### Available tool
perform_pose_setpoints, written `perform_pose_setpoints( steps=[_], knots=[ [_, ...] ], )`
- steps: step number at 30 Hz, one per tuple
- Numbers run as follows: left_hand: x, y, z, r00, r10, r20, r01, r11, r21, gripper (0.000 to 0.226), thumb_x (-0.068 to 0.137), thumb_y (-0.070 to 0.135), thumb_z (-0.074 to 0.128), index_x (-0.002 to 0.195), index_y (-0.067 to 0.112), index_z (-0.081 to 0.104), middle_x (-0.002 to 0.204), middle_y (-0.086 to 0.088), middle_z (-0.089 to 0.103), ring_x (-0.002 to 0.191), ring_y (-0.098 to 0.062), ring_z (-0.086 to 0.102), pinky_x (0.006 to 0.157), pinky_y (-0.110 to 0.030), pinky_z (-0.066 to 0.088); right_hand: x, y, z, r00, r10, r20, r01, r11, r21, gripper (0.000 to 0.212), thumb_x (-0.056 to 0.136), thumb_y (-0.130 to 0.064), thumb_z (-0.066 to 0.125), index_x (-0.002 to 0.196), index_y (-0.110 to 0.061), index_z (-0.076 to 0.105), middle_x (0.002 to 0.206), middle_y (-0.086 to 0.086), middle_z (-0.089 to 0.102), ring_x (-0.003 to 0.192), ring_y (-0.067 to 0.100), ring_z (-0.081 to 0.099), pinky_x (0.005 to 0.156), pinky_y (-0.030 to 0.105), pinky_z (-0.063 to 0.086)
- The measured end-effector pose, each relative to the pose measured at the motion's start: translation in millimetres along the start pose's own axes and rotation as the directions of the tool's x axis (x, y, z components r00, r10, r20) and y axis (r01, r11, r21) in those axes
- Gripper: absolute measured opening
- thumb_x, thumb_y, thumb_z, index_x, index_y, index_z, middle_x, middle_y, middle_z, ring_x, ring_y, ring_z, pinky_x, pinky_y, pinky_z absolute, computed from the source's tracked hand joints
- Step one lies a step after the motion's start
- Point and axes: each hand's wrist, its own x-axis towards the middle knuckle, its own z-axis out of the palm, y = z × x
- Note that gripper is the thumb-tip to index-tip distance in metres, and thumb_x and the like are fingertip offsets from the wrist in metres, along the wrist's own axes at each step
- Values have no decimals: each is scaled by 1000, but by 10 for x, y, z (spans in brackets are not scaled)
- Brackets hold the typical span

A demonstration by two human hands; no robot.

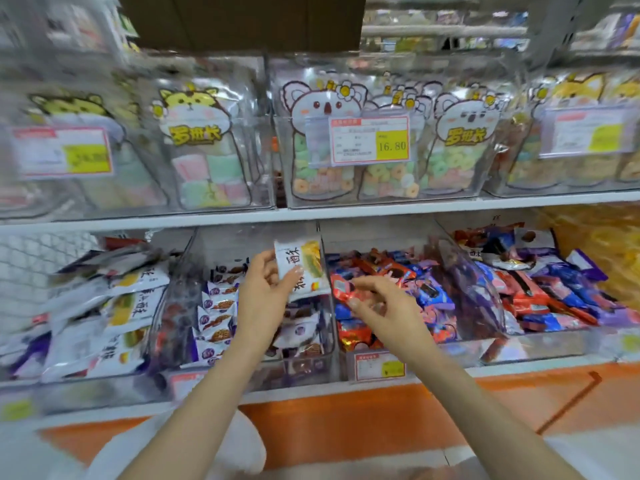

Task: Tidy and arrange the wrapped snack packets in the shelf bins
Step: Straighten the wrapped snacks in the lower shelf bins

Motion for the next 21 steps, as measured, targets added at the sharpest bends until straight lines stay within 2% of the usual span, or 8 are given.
perform_pose_setpoints(
  steps=[3, 5, 8, 10, 12, 13, 16, 21],
  knots=[
    [100, -188, -523, 953, -9, -303, 41, 994, 98, 20, 86, 20, 65, 99, 14, 51, 82, -6, 54, 75, -22, 52, 70, -37, 41, 37, -106, 168, 990, -134, 49, 139, 981, -131, 34, 88, -24, 64, 121, -20, 59, 110, -7, 56, 95, 9, 53, 85, 26, 46],
    [168, -285, -887, 872, 68, -485, 38, 978, 205, 18, 86, 18, 65, 99, 13, 54, 88, -10, 61, 82, -26, 57, 73, -37, 42, 59, -197, 263, 981, -172, 88, 184, 970, -157, 33, 90, -25, 61, 123, -20, 58, 121, -2, 56, 107, 14, 53, 92, 32, 46],
    [238, -373, -1338, 728, 235, -644, 119, 882, 457, 22, 88, 12, 59, 110, 8, 59, 97, -19, 66, 87, -35, 60, 70, -40, 41, 86, -271, 346, 969, -226, 100, 245, 936, -254, 29, 93, -26, 58, 121, -21, 60, 125, -1, 55, 115, 16, 50, 91, 24, 39],
    [303, -544, -1545, 802, 264, -535, 201, 725, 659, 28, 91, 14, 56, 118, 7, 58, 103, -23, 64, 91, -42, 59, 72, -45, 42, 118, -280, 361, 972, -221, 84, 236, 932, -276, 26, 93, -24, 58, 118, -20, 63, 123, 0, 56, 113, 16, 51, 85, 20, 36],
    [340, -787, -1645, 950, 102, -296, 175, 610, 773, 44, 94, 27, 53, 134, 11, 44, 121, -23, 58, 104, -42, 56, 82, -50, 46, 151, -256, 368, 977, -199, 76, 212, 940, -267, 23, 92, -21, 59, 114, -19, 64, 122, 1, 57, 111, 16, 52, 81, 18, 36],
    [339, -878, -1674, 980, 21, -199, 146, 603, 784, 54, 95, 34, 49, 142, 13, 34, 134, -20, 50, 117, -39, 51, 92, -53, 43, 164, -239, 367, 979, -186, 77, 200, 943, -264, 22, 91, -20, 60, 112, -19, 65, 121, 0, 57, 110, 15, 53, 81, 17, 36],
    [342, -994, -1718, 986, -24, -167, 150, 576, 804, 67, 95, 49, 37, 149, 12, 21, 154, -11, 23, 141, -30, 23, 111, -56, 16, 165, -213, 359, 978, -188, 88, 204, 947, -249, 21, 90, -17, 61, 110, -18, 66, 120, -1, 57, 109, 14, 54, 83, 15, 36],
    [316, -1007, -1623, 977, 75, -198, 116, 590, 799, 59, 97, 45, 38, 147, 15, 26, 153, -16, 22, 141, -35, 19, 110, -57, 15, 103, -176, 328, 972, -207, 113, 228, 948, -224, 25, 92, -15, 58, 116, -17, 63, 125, -2, 52, 110, 12, 52, 87, 11, 35]
  ],
)
